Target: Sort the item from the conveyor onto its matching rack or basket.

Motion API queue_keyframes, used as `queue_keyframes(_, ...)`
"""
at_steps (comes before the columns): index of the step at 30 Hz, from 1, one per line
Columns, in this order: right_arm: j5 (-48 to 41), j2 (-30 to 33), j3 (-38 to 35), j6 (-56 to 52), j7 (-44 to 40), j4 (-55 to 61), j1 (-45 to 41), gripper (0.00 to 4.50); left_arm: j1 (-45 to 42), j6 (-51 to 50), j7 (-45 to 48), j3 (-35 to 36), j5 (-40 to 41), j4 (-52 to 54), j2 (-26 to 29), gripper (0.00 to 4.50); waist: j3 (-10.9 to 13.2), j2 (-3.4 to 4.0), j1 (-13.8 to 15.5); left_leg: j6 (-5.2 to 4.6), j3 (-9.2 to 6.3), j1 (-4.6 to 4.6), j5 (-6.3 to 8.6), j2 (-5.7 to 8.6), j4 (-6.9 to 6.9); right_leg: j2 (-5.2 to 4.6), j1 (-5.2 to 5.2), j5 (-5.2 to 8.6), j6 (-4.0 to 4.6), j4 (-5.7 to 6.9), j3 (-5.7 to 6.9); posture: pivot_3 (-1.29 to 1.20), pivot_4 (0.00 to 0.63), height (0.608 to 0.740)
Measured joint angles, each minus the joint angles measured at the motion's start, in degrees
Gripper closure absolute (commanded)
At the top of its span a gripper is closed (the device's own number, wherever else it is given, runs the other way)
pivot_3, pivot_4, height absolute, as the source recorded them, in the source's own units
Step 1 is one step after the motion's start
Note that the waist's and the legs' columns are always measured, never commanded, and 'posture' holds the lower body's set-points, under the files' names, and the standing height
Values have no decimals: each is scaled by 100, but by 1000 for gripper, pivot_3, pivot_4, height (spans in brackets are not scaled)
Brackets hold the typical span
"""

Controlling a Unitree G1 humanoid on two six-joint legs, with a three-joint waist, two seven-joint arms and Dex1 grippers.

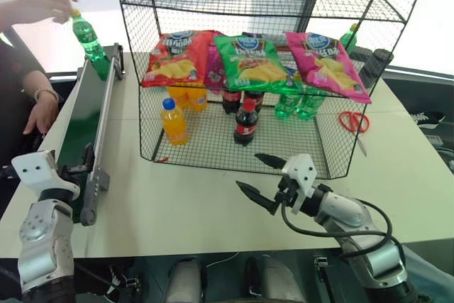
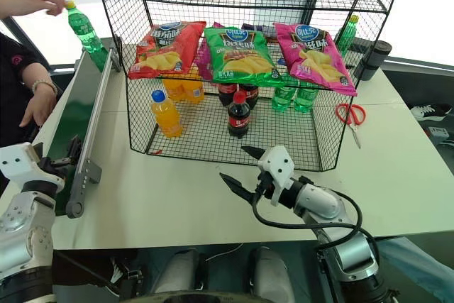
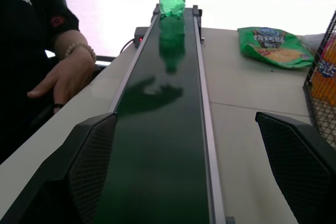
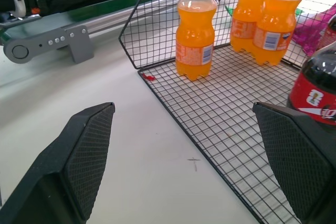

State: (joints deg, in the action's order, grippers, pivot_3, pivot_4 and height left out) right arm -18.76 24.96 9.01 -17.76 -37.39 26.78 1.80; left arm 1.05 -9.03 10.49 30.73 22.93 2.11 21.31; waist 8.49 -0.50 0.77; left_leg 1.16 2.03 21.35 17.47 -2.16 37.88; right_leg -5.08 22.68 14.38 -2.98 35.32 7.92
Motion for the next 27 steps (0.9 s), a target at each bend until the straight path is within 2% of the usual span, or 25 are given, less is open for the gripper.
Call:
queue_keyframes(11,121,-90,73,190,7,-131,3,109,-84,463,-2,-2,-70,-660,-17,0,-1,-1,-1,0,0,0,0,0,0,-1,1,0,0,0,2,0,150,735)
queue_keyframes(27,115,-114,133,188,-80,-176,-42,109,-71,842,191,156,-54,-1032,14,0,-1,-2,-2,0,0,0,0,-2,0,-2,2,0,0,0,2,0,150,735)
